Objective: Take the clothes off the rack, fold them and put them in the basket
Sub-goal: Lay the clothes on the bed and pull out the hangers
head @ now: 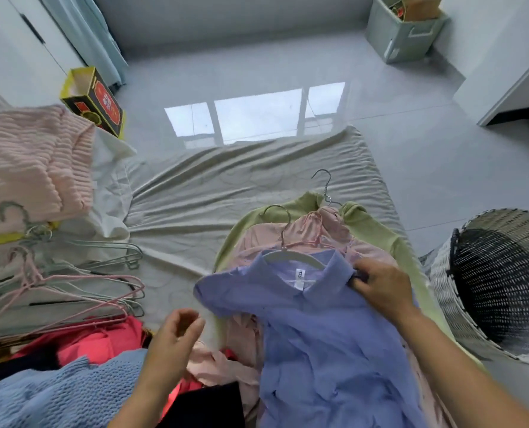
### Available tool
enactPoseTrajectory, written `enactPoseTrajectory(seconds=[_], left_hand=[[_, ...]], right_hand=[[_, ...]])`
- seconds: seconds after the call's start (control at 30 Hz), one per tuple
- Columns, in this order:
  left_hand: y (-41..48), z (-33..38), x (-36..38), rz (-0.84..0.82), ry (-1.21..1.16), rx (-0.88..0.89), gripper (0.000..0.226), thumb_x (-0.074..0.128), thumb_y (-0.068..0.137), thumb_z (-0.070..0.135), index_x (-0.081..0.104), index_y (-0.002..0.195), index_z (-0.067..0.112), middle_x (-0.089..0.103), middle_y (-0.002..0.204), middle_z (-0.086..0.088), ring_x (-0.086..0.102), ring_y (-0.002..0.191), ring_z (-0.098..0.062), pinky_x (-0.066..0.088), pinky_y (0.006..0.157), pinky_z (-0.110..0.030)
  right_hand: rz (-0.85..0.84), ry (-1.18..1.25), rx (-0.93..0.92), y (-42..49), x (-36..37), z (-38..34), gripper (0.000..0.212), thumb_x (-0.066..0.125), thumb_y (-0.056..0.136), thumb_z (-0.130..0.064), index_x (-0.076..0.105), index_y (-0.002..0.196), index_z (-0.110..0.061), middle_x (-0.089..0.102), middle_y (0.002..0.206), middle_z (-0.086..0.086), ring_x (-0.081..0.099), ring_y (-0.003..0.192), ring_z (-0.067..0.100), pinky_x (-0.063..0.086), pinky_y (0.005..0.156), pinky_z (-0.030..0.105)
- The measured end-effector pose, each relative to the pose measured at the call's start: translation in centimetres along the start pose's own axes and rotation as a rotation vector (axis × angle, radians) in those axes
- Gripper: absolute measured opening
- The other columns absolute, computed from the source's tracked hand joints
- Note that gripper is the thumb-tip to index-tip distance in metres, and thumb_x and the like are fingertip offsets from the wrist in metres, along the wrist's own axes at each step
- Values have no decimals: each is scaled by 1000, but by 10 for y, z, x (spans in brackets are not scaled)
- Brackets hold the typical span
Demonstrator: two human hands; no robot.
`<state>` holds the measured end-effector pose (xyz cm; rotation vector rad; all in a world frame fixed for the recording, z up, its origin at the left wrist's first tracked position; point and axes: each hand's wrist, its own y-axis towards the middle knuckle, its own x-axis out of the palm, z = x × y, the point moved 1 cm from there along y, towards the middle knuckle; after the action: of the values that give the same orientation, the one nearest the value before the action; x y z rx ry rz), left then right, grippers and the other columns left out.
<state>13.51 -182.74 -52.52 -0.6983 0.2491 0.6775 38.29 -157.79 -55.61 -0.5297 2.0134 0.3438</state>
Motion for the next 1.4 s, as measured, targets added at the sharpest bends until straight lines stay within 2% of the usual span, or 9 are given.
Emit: enactPoseTrajectory(seconds=[0.13,0.3,0.63,0.73,0.87,0.97,1.1,1.23,1.4], left_hand=[[-13,50,-53,88,517,470,73,42,68,61,58,120,13,59,120,-10,54,111,-29,41,94,-42],[-59,103,-135,-96,650,635,10,40,67,64,50,68,62,55,61,27,48,57,-2,35,56,-21],[-89,68,-347,-157,837,574,51,36,61,76,65,74,37,61,67,18,51,62,2,47,70,-32],[-101,54,-385,-187,814,595,20,42,69,66,57,60,55,59,68,28,52,67,8,44,71,-21],[-96,23,-423,-140,633,662,30,54,84,59,63,65,38,59,62,21,51,65,5,42,66,-20],[-74,-17,-449,-66,568,709,42,57,84,52,74,87,14,63,75,25,58,78,6,43,72,-11],[-75,-44,-428,359,466,907,37,50,89,42,71,96,11,66,99,-5,59,93,-20,47,83,-33],[-105,-43,-334,98,628,1313,30,54,82,41,57,106,24,62,109,3,51,90,-13,40,76,-23],[-78,-40,-295,13,708,1232,16,49,63,22,63,67,16,57,73,-1,53,60,-22,28,57,-22]], right_hand=[[-138,161,-93,-8,-39,-59,41,43,57,-55,48,64,-14,46,50,-12,45,58,7,29,51,23],[-232,434,7,-35,-76,-133,33,68,67,-30,41,48,-22,36,47,-11,31,51,2,25,54,27],[-604,752,-135,-97,-49,-341,46,62,75,-20,52,120,-26,58,122,-6,54,107,-8,40,91,9],[-761,771,-226,-108,-39,-430,32,64,83,-26,58,112,-14,68,102,2,65,91,10,49,81,19],[-767,656,-248,-123,-15,-509,32,57,91,-34,61,63,-19,50,48,-1,41,44,9,36,50,18],[-778,585,-212,-130,-3,-527,30,55,92,-37,64,70,-19,50,43,-5,35,39,8,30,43,16],[-746,580,-50,-134,14,-533,31,53,94,-35,62,71,-15,55,50,0,33,37,9,27,41,20],[-760,577,64,-127,6,-534,34,51,94,-37,61,71,-15,54,66,1,35,46,7,27,40,16],[-814,621,115,-129,13,-520,34,50,95,-34,56,70,-13,54,61,1,46,47,9,36,47,22]])
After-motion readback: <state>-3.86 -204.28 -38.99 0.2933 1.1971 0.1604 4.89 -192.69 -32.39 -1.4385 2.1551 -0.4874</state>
